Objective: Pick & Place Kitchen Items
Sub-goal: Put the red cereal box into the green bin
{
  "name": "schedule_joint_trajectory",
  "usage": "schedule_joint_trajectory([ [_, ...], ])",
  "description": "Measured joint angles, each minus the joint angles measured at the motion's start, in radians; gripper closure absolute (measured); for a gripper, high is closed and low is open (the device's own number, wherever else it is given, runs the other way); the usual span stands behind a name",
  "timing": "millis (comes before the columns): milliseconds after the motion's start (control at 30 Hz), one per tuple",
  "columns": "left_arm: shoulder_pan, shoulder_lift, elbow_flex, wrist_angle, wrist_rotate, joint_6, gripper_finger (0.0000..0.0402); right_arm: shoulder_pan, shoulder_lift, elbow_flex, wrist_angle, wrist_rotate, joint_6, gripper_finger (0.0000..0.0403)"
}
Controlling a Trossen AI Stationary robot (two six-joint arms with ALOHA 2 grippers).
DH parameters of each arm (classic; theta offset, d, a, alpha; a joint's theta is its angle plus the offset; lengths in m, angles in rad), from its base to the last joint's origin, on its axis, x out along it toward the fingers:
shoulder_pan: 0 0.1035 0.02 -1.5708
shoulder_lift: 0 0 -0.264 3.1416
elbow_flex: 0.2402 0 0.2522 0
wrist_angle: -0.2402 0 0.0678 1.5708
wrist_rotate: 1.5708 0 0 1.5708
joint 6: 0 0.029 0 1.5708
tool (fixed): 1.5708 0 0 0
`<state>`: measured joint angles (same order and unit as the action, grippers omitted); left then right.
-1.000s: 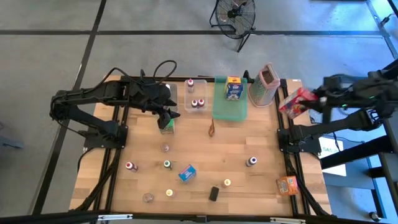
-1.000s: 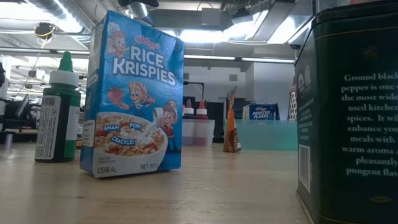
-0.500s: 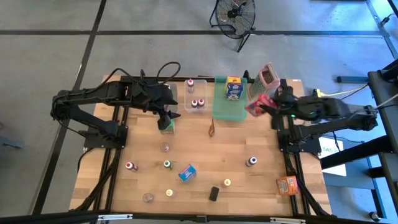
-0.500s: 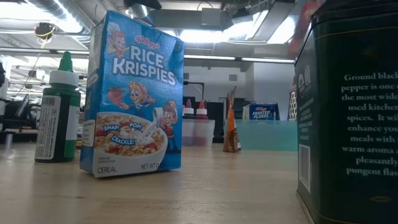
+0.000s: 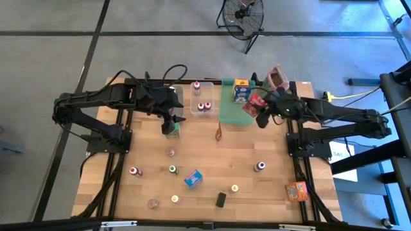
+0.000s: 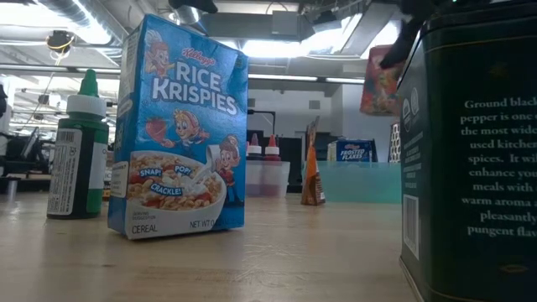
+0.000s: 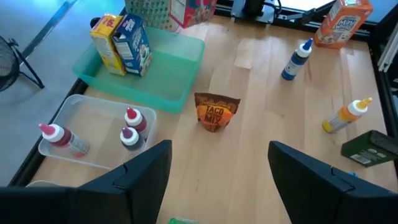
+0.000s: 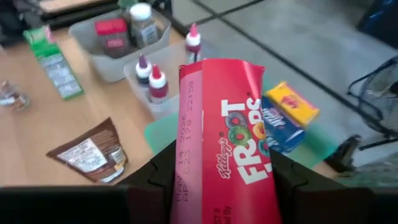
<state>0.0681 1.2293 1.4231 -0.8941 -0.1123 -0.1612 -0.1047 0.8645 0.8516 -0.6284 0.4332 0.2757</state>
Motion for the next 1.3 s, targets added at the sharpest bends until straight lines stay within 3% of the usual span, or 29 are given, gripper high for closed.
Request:
schedule_joint_trajectory([
  [267,0.000,0.000,0.000,-0.001,0.000,0.000,0.0139,-0.143,0.095,0.000,0.113,-0.278,-0.165,0.0258],
  [533,0.000,0.000,0.000,-0.001,0.000,-0.008,0.0139,-0.376,0.164,0.000,0.113,-0.540,-0.275,0.0258],
  [667,0.000,0.000,0.000,-0.001,0.000,-0.008,0.0139,-0.438,0.210,0.000,0.128,-0.637,-0.324,0.0258],
  [1300,0.002,-0.001,0.000,-0.001,-0.028,-0.008,0.0139,-0.472,0.424,0.000,0.168,-0.642,-0.526,0.0258],
])
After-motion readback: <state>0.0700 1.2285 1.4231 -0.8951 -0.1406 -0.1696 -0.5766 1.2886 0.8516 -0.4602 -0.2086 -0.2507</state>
